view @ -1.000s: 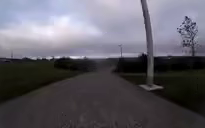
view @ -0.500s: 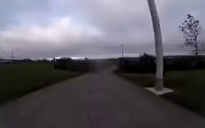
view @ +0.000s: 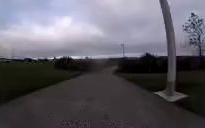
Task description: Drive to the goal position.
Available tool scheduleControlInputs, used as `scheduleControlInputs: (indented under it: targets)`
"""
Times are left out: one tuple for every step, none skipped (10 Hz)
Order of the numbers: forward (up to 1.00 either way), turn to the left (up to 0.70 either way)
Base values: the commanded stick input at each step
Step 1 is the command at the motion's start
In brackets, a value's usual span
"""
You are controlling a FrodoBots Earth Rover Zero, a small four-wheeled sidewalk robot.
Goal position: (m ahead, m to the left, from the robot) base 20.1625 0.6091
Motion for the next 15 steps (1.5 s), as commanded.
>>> scheduleControlInputs:
  targets:
    - [0.85, 0.00]
    - [0.85, 0.00]
    - [0.85, 0.00]
    - [0.85, 0.00]
    - [0.85, 0.00]
    - [0.85, 0.00]
    - [0.85, 0.00]
    - [0.85, 0.00]
    - [0.85, 0.00]
    - [0.85, 0.00]
    - [0.85, 0.00]
    - [0.85, 0.00]
    - [0.85, -0.01]
    - [0.85, -0.05]
    - [0.85, -0.10]
